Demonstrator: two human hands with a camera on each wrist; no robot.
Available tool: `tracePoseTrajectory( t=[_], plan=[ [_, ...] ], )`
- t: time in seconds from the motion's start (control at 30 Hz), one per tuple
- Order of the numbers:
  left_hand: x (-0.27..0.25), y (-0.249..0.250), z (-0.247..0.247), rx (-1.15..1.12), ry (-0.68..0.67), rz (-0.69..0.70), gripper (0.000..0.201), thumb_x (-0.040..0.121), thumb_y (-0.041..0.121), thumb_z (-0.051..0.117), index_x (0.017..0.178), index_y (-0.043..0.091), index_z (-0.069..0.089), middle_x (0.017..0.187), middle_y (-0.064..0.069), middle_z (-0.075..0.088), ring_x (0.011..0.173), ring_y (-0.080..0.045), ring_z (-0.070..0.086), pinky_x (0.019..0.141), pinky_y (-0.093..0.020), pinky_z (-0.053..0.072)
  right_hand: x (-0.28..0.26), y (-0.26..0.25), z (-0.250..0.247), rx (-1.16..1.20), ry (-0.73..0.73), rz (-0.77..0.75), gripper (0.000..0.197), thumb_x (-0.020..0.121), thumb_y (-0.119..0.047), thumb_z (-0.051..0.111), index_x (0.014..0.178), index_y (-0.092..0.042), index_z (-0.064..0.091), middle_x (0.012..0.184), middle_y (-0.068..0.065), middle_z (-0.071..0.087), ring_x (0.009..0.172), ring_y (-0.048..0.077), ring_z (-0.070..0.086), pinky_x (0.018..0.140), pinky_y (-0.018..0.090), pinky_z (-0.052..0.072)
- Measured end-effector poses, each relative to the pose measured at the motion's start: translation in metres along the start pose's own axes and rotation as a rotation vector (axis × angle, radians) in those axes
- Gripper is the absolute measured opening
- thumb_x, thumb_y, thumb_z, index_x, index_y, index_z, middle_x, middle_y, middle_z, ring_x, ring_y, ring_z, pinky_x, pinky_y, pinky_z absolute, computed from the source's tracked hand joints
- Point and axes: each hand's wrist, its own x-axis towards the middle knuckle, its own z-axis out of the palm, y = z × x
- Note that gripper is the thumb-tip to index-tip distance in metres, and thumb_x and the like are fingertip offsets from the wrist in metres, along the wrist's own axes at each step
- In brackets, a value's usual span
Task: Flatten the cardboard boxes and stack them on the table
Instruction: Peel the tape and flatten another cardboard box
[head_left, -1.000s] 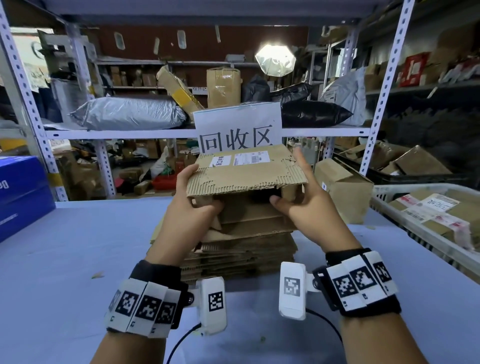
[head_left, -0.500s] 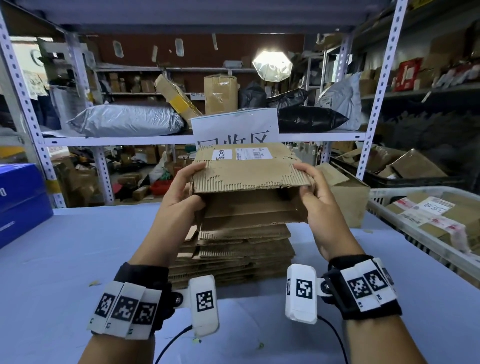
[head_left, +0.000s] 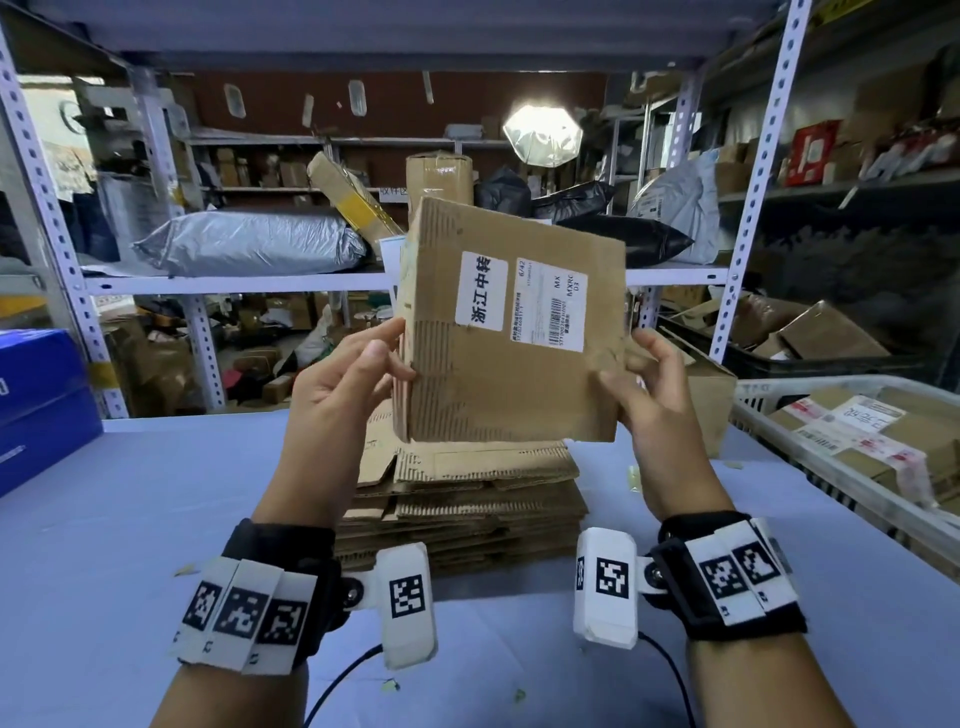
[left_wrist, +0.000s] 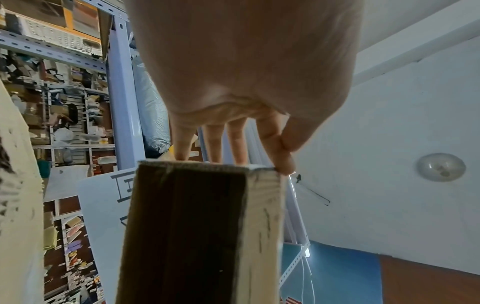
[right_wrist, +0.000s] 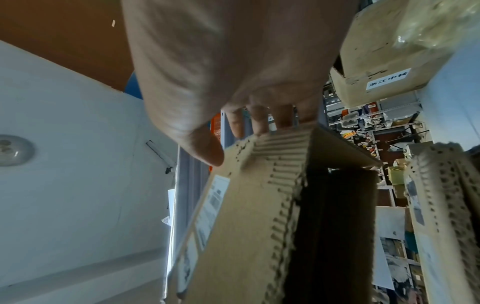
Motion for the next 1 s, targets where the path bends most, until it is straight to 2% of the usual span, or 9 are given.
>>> tracePoseTrajectory(
  t=[0.1, 0.2, 0.3, 0.43, 0.5, 0.67, 0.8, 0.9, 1.0],
  plan=[
    [-0.002, 0.003, 0.002, -0.051, 0.087, 0.064, 0.029, 0.101, 0.034, 0.055, 0.084, 0.021, 0.074, 0.123, -0.014, 0.071, 0.121, -0.036, 0.064, 0.103, -0.066, 0.048, -0.002, -0.001, 0.000, -0.043, -0.033, -0.063, 0.062, 0.094, -0.006, 0.062, 0.145, -0.035, 0.044, 0.124, -0.018, 0.066, 0.108, -0.002, 0.065, 0.079, 0.013, 0.053],
    [-0.003, 0.008, 0.003, 0.019, 0.150, 0.158, 0.010, 0.098, 0.019, 0.062, 0.098, 0.020, 0.072, 0.106, -0.016, 0.070, 0.100, -0.035, 0.065, 0.095, -0.069, 0.050, -0.006, -0.005, 0.004, -0.092, -0.074, -0.104, 0.046, 0.092, 0.002, 0.061, 0.128, -0.027, 0.064, 0.118, -0.013, 0.072, 0.112, 0.004, 0.065, 0.081, 0.015, 0.053],
    [-0.004, 0.012, 0.006, 0.105, 0.209, 0.188, 0.025, 0.096, 0.000, 0.064, 0.107, 0.022, 0.065, 0.111, -0.014, 0.067, 0.104, -0.026, 0.064, 0.099, -0.063, 0.050, -0.009, -0.003, 0.008, -0.010, -0.041, -0.093, 0.044, 0.088, 0.009, 0.060, 0.117, -0.024, 0.067, 0.110, -0.005, 0.073, 0.104, 0.013, 0.069, 0.079, 0.017, 0.053],
    [-0.001, 0.013, 0.003, 0.170, 0.263, -0.084, 0.071, 0.076, 0.053, 0.078, 0.137, 0.034, 0.047, 0.133, 0.001, 0.057, 0.124, -0.008, 0.056, 0.107, -0.036, 0.046, -0.010, 0.004, 0.007, 0.048, 0.011, -0.070, 0.034, 0.088, 0.009, 0.059, 0.113, -0.014, 0.061, 0.107, -0.006, 0.072, 0.096, 0.010, 0.070, 0.081, 0.018, 0.052],
    [0.000, 0.008, 0.001, 0.074, 0.164, -0.256, 0.103, 0.063, 0.066, 0.076, 0.149, 0.020, 0.042, 0.137, -0.006, 0.060, 0.121, -0.009, 0.060, 0.101, -0.030, 0.046, -0.010, 0.005, 0.006, 0.078, 0.021, -0.047, 0.035, 0.088, 0.011, 0.057, 0.114, -0.012, 0.061, 0.107, -0.006, 0.072, 0.094, 0.007, 0.068, 0.084, 0.020, 0.054],
    [-0.008, -0.001, 0.009, -0.290, 0.075, -0.285, 0.040, 0.079, 0.027, 0.077, 0.111, 0.004, 0.070, 0.102, -0.010, 0.079, 0.086, -0.017, 0.076, 0.070, -0.025, 0.060, -0.009, 0.005, 0.002, 0.138, 0.169, 0.034, 0.020, 0.091, 0.009, 0.056, 0.099, -0.007, 0.064, 0.090, 0.003, 0.067, 0.073, 0.005, 0.063, 0.069, 0.026, 0.053],
    [-0.007, -0.002, 0.008, -0.318, 0.165, -0.171, 0.023, 0.080, 0.015, 0.071, 0.102, 0.009, 0.071, 0.093, -0.003, 0.078, 0.082, -0.014, 0.073, 0.072, -0.028, 0.061, -0.004, 0.003, -0.011, 0.187, 0.266, 0.147, 0.037, 0.095, -0.004, 0.061, 0.130, -0.017, 0.058, 0.125, 0.005, 0.067, 0.109, 0.020, 0.067, 0.081, 0.035, 0.060],
    [-0.007, -0.002, 0.009, -0.256, 0.238, -0.112, 0.015, 0.089, 0.010, 0.069, 0.104, 0.013, 0.070, 0.093, 0.000, 0.078, 0.085, -0.016, 0.072, 0.073, -0.034, 0.061, -0.004, 0.001, -0.012, 0.114, 0.373, 0.158, 0.020, 0.099, -0.014, 0.058, 0.116, -0.024, 0.061, 0.128, 0.006, 0.063, 0.114, 0.022, 0.063, 0.078, 0.032, 0.057],
    [-0.008, -0.004, 0.015, -0.184, 0.257, -0.069, 0.015, 0.094, 0.007, 0.068, 0.107, 0.015, 0.072, 0.096, -0.001, 0.078, 0.089, -0.017, 0.073, 0.074, -0.035, 0.063, -0.009, -0.005, 0.001, -0.020, 0.252, 0.080, 0.024, 0.104, -0.030, 0.049, 0.100, -0.026, 0.071, 0.112, -0.005, 0.072, 0.108, 0.017, 0.067, 0.073, 0.026, 0.055]
  ],
)
